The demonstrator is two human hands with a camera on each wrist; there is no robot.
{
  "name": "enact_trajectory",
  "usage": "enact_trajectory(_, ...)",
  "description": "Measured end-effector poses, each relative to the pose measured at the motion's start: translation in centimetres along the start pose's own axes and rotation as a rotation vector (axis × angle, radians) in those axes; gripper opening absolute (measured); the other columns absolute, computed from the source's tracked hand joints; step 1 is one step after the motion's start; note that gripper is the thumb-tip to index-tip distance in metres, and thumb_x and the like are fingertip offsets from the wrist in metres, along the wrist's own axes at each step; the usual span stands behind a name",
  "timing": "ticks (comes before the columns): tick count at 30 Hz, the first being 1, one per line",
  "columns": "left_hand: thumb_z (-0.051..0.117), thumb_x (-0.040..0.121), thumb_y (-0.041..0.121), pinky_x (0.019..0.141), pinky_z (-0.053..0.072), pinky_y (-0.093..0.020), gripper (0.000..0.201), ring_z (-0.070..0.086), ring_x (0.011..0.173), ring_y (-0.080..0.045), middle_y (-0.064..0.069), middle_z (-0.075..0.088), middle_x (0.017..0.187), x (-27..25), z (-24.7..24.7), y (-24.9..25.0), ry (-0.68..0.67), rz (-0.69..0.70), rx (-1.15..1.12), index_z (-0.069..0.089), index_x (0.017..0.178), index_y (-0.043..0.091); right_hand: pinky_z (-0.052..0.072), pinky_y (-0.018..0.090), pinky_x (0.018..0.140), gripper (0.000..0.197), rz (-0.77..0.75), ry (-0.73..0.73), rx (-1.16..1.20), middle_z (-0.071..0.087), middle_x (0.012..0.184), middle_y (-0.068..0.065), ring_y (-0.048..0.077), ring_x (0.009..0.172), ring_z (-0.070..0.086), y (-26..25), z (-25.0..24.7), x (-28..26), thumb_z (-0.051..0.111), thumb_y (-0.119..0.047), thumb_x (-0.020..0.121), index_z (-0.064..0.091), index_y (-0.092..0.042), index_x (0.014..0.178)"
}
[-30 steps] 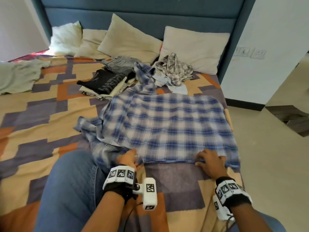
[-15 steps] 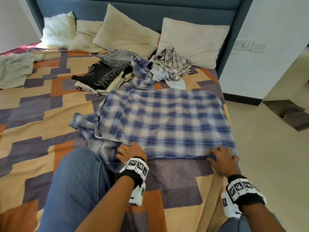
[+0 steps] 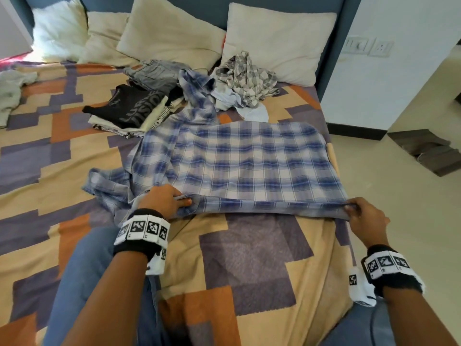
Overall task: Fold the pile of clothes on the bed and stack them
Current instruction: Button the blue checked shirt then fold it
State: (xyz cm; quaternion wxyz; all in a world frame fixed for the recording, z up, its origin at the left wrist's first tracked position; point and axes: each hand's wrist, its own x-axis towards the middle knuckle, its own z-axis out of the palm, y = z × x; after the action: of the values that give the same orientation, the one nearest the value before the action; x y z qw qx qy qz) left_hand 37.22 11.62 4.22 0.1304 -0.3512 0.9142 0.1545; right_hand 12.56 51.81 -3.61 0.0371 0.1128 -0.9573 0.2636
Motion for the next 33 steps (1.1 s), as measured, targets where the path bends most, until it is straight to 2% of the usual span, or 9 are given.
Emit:
enact_trajectory(4, 0.062, 0.089, 0.047, 0.080, 0.048, -0.032, 0.033, 0.063, 0.096, -0.027, -0.009, 0.070, 0.099, 2.6, -0.2, 0.1, -0.086, 0.095, 0.019, 0.075, 0.095, 0.017, 0.047, 0.041, 0.080, 0.020, 0.028, 0.129, 0.310, 0.068, 0.089, 0.021, 0.039, 0.088, 0.065, 0.0, 0.3, 1.4, 0.065, -0.021, 0.094, 0.066, -0.001, 0.097)
enact_trajectory(9, 0.063, 0.076, 0.064, 0.073, 0.055, -0.041, 0.035, 0.064, 0.089, -0.024, -0.001, 0.071, 0.095, 7.7, -2.8, 0.4, 0.213, 0.185, 0.008, 0.074, 0.087, 0.033, 0.057, 0.051, 0.071, 0.007, 0.014, 0.170, 0.520, 0.067, 0.087, 0.015, 0.032, 0.081, 0.063, -2.3, 0.8, 5.5, 0.061, -0.029, 0.096, 0.057, -0.026, 0.092)
enact_trajectory(12, 0.057, 0.076, 0.070, 0.063, 0.054, -0.037, 0.038, 0.064, 0.083, -0.024, 0.000, 0.070, 0.087, 11.0, -4.5, 1.3, 0.266, 0.229, 0.158, 0.072, 0.085, 0.036, 0.050, 0.038, 0.073, 0.011, 0.002, 0.188, 0.456, 0.066, 0.084, 0.015, 0.029, 0.079, 0.061, -4.0, 1.7, 9.3, 0.064, -0.027, 0.094, 0.062, -0.016, 0.097)
enact_trajectory(15, 0.054, 0.078, 0.070, 0.057, 0.051, -0.034, 0.043, 0.063, 0.077, -0.022, -0.001, 0.069, 0.079, 14.5, -5.1, 2.0, 0.356, 0.270, 0.235, 0.070, 0.080, 0.030, 0.049, 0.039, 0.076, 0.025, -0.024, 0.101, 0.296, 0.069, 0.088, 0.015, 0.029, 0.081, 0.061, -4.6, 3.4, 12.9, 0.066, -0.031, 0.092, 0.067, -0.008, 0.099)
enact_trajectory(18, 0.058, 0.085, 0.058, 0.059, 0.041, -0.031, 0.037, 0.063, 0.082, -0.025, -0.003, 0.069, 0.083, 17.7, -4.9, 2.9, 0.417, 0.299, 0.251, 0.072, 0.085, 0.024, 0.053, 0.045, 0.081, 0.029, 0.049, -0.015, 0.184, 0.070, 0.094, 0.020, 0.038, 0.087, 0.063, -4.7, 4.8, 15.6, 0.067, -0.038, 0.090, 0.070, -0.011, 0.101)
enact_trajectory(22, 0.064, 0.088, 0.035, 0.089, 0.034, -0.044, 0.022, 0.055, 0.105, -0.031, -0.005, 0.068, 0.102, 19.1, -2.9, 3.9, 0.442, 0.272, 0.396, 0.072, 0.104, 0.024, 0.050, 0.045, 0.089, 0.032, 0.194, -0.152, 0.063, 0.067, 0.108, 0.021, 0.040, 0.099, 0.061, -4.3, 5.5, 16.3, 0.067, -0.038, 0.090, 0.065, -0.012, 0.108)
enact_trajectory(25, 0.071, 0.074, 0.004, 0.095, 0.033, -0.056, 0.030, 0.047, 0.112, -0.040, -0.018, 0.057, 0.116, 17.6, -0.2, 5.1, 0.603, 0.099, 0.298, 0.069, 0.103, 0.011, 0.043, 0.047, 0.091, 0.033, 0.237, -0.074, -0.038, 0.065, 0.111, 0.023, 0.042, 0.106, 0.057, -4.4, 5.2, 15.0, 0.060, -0.037, 0.094, 0.061, -0.010, 0.114)
enact_trajectory(28, 0.066, 0.069, -0.002, 0.093, 0.033, -0.058, 0.044, 0.045, 0.115, -0.045, -0.022, 0.048, 0.127, 14.4, 2.5, 7.8, 0.777, 0.106, 0.137, 0.064, 0.112, 0.009, 0.035, 0.050, 0.095, 0.036, 0.234, 0.057, -0.143, 0.063, 0.113, 0.019, 0.041, 0.113, 0.050, -5.2, 5.0, 13.1, 0.057, -0.041, 0.095, 0.059, -0.015, 0.120)
enact_trajectory(33, 0.068, 0.076, 0.001, 0.095, 0.041, -0.056, 0.050, 0.049, 0.124, -0.037, -0.014, 0.050, 0.138, 13.0, 6.1, 10.6, 0.524, 0.375, 0.115, 0.061, 0.124, 0.014, 0.039, 0.053, 0.102, 0.050, 0.345, -0.099, 0.066, 0.060, 0.122, 0.025, 0.044, 0.117, 0.053, -4.2, 4.7, 12.0, 0.066, -0.037, 0.091, 0.052, -0.006, 0.127)
